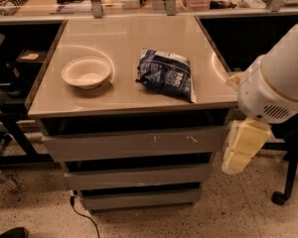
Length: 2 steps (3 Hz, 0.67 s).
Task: Open top drawer
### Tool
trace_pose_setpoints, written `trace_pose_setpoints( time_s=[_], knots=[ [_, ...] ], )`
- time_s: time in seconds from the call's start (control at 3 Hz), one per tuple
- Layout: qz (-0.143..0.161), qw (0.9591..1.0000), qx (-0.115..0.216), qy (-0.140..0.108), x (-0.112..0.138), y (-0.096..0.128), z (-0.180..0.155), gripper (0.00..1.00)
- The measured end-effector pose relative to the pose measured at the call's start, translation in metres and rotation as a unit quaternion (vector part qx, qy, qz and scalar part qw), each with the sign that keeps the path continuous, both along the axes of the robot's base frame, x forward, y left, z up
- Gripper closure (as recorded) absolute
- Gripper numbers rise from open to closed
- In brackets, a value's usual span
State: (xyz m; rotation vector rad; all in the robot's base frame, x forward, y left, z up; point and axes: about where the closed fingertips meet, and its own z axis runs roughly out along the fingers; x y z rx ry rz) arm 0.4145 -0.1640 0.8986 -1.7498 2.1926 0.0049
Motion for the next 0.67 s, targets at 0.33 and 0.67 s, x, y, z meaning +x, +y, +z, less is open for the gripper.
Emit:
trace_pose_setpoints(
  time_s=[0.33,0.67],
  knots=[
    [0.008,0.9985,0.034,0.041,-0.001,0.0272,-0.0372,0.0],
    [0.008,0.9984,0.036,0.043,-0.0014,0.0278,-0.0387,0.0]
  ],
)
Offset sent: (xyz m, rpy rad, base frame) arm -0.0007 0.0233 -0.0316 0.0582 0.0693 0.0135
